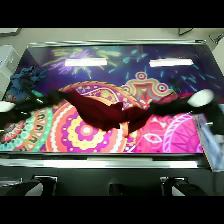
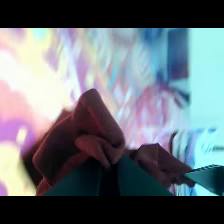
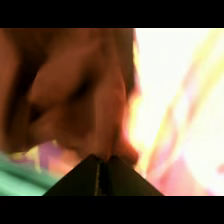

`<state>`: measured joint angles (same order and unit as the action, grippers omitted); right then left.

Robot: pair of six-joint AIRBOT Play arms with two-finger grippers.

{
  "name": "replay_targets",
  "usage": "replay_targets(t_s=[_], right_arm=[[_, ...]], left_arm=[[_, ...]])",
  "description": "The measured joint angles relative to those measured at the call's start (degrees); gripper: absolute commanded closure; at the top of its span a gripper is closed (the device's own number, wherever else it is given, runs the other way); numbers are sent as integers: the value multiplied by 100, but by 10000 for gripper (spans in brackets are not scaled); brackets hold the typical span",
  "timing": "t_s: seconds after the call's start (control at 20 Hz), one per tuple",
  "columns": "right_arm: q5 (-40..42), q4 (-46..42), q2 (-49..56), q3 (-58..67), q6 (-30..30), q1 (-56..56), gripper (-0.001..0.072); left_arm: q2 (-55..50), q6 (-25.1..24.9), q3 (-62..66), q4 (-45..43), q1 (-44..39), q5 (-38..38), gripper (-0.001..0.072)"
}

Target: Fold the clothes and pants, and hang the long-sleeved shirts on hangers.

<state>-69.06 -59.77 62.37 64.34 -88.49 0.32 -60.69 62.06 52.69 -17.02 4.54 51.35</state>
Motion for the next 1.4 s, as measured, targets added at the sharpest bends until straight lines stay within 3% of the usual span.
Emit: replay_targets(t_s=[0.15,0.3,0.5,0.75,0.85,1.05,1.2,1.4], right_arm=[[201,-540,-752,1554,111,-466,674],[560,-1084,-1440,2516,107,-643,674],[627,-1746,-2076,2973,-168,-721,674],[1189,-1917,-2334,3099,-286,-745,674],[1161,-1947,-2190,3112,-323,-748,673],[-306,-1860,-1366,2951,-402,-745,673],[-1233,-1794,-455,2426,-417,-745,673],[-1410,-1537,734,1440,-566,-750,674]], left_arm=[[1016,-131,977,15,267,-66,681],[1899,-168,1644,-50,376,-612,681],[2627,7,1952,-116,417,-1346,680],[2881,205,2039,-326,426,-1331,680],[2761,282,2046,-586,426,-1143,680],[2050,396,2050,-1130,409,-1021,680],[1108,251,2050,-1316,149,-1338,680],[-522,-114,2055,-1432,-645,-1963,678]])
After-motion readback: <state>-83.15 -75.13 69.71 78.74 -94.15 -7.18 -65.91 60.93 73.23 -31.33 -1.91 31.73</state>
